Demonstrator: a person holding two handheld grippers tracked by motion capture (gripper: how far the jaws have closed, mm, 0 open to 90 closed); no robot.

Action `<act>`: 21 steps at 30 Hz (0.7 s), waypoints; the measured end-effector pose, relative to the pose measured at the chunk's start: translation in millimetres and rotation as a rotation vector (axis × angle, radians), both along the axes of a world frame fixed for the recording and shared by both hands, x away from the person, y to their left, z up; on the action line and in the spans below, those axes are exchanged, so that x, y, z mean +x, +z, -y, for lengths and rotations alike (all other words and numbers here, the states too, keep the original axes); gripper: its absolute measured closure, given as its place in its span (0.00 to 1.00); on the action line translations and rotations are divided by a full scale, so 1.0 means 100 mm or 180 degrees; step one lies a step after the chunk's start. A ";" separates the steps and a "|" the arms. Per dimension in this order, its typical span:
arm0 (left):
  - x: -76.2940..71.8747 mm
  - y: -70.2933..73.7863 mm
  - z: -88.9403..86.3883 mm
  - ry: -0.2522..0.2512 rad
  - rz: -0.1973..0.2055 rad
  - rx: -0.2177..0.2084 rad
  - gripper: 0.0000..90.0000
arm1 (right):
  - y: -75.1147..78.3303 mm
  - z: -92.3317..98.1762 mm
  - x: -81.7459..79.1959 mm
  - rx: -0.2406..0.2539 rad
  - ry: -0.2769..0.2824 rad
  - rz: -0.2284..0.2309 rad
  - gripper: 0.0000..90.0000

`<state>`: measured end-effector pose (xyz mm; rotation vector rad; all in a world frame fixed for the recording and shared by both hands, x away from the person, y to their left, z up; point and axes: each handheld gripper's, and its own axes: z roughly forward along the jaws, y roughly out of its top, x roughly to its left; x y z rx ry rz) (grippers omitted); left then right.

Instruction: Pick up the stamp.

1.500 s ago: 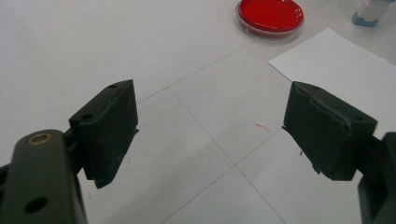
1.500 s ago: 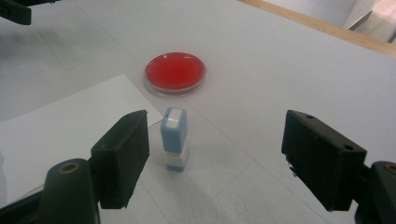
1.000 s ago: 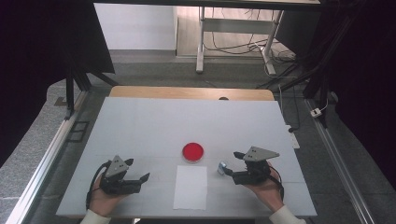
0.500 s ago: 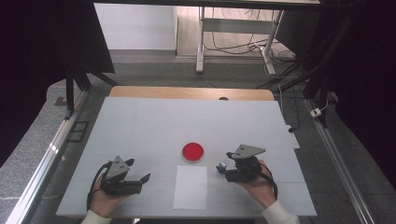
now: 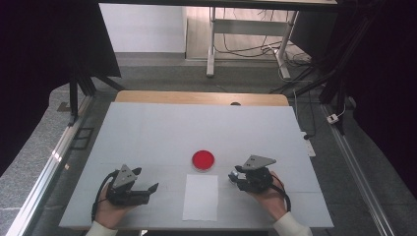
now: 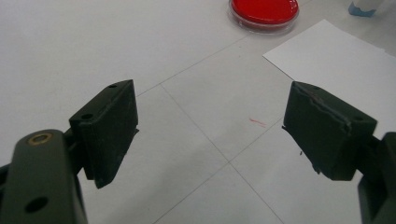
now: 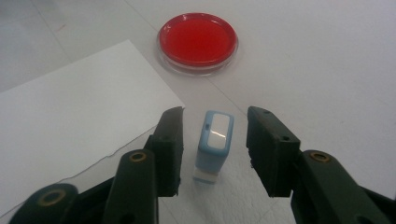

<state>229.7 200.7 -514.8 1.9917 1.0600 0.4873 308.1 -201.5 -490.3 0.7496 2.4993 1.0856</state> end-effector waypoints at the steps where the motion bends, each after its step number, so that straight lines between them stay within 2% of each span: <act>1: 0.00 0.00 0.00 0.0000 0.0001 0.0000 0.20 | 0.00 0.00 0.00 0.0000 0.0000 0.0000 0.65; 10: 0.00 -0.01 -0.01 0.0012 0.0000 0.0009 0.20 | -0.04 0.00 0.01 0.0001 -0.0023 0.0003 0.77; 21: 0.00 -0.01 -0.01 0.0007 -0.0002 0.0016 0.20 | -0.04 0.01 0.01 0.0020 -0.0015 -0.0020 0.84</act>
